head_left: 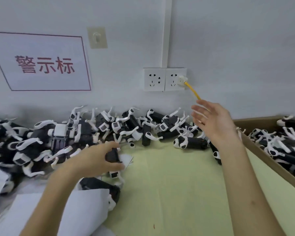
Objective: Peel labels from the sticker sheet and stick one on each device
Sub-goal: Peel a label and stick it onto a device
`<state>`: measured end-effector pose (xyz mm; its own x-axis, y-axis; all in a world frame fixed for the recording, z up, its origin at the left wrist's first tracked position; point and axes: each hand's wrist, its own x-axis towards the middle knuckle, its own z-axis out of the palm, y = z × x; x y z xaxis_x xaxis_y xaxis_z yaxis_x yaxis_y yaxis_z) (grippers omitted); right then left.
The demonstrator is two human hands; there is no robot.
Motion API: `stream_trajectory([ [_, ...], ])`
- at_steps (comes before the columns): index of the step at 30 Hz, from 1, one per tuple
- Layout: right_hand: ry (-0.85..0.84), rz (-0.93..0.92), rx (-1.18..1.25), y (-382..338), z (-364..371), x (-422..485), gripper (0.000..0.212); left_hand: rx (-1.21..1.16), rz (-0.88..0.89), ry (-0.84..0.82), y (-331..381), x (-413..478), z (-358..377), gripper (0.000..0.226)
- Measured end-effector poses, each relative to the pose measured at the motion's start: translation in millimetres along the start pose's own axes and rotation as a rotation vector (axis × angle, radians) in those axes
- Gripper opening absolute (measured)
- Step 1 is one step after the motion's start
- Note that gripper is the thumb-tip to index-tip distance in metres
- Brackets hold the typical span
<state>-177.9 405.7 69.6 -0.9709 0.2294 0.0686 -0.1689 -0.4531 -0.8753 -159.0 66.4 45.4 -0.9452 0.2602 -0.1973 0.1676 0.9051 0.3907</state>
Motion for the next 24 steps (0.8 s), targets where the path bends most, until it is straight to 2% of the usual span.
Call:
stream_trajectory([
  [3, -0.102, 0.026, -0.166, 12.8, 22.7, -1.7, 0.025, 0.171, 0.046, -0.13, 5.8, 1.5, 17.7, 0.08],
  [5, -0.188, 0.056, -0.262, 20.4, 34.5, -3.6, 0.026, 0.188, 0.073, -0.201, 9.8, 2.2, 25.7, 0.075],
  [9, -0.289, 0.07, -0.331, 32.6, 53.4, -7.2, 0.027, 0.153, 0.135, -0.111, 15.5, 8.4, 31.5, 0.03],
  [11, -0.314, 0.07, -0.365, 38.2, 60.4, -8.8, 0.027, 0.127, 0.154, -0.07, 13.8, 10.6, 30.0, 0.019],
  [17, -0.43, 0.114, -0.57, 59.3, 72.8, -10.5, 0.027, 0.136, 0.152, -0.085, -3.9, 8.9, 19.2, 0.029],
  [20, -0.464, 0.131, -0.667, 77.5, 80.5, -13.2, 0.024, 0.139, 0.168, -0.097, -4.2, 11.2, 22.6, 0.024],
  [23, -0.465, 0.107, -0.908, 115.4, 91.9, -18.9, 0.016, 0.105, 0.187, -0.158, -6.0, 6.5, 16.2, 0.017],
  [24, -0.476, 0.094, -0.966, 130.8, 96.6, -23.8, 0.022, 0.098, 0.195, -0.196, -6.3, 3.6, 12.9, 0.016],
])
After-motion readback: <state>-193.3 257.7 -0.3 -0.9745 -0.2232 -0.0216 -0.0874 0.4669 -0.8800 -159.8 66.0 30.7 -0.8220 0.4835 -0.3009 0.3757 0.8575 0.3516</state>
